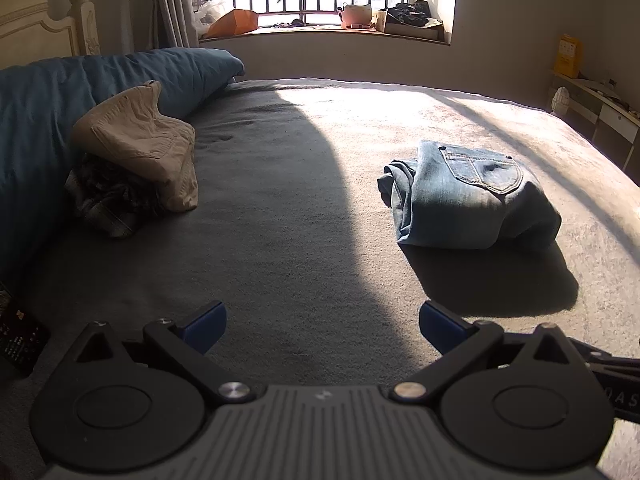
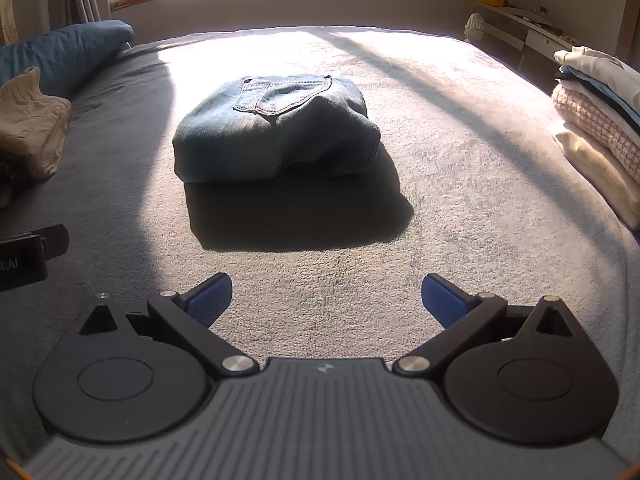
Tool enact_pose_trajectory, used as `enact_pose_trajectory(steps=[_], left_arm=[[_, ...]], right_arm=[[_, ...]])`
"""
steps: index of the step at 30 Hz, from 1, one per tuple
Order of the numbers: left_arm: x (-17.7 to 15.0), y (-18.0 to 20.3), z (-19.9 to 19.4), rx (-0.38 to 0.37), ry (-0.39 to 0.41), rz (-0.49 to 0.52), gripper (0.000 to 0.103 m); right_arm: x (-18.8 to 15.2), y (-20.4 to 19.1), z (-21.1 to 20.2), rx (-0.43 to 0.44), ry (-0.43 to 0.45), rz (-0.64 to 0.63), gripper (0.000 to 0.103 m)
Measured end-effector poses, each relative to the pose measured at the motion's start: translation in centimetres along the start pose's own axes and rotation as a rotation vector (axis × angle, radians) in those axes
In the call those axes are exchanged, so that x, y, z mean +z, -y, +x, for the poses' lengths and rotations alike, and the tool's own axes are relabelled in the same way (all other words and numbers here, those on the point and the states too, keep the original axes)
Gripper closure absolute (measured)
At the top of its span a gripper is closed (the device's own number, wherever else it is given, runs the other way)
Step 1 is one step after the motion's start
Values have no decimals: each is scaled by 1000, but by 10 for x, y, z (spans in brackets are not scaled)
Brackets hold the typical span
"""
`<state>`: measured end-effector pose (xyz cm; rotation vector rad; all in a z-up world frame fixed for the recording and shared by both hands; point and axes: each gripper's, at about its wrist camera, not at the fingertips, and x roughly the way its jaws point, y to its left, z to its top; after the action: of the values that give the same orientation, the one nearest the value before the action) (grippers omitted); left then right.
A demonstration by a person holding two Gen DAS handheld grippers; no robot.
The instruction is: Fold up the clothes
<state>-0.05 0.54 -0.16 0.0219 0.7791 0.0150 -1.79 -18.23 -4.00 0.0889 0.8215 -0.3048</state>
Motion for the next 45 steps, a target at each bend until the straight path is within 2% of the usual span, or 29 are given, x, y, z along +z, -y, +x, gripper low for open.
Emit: enact_pose_trajectory(steps=[45], left_arm=[[0, -2, 2, 4, -12, 0, 0]], right_arm=[[-2, -1, 2, 1, -10, 0, 1]])
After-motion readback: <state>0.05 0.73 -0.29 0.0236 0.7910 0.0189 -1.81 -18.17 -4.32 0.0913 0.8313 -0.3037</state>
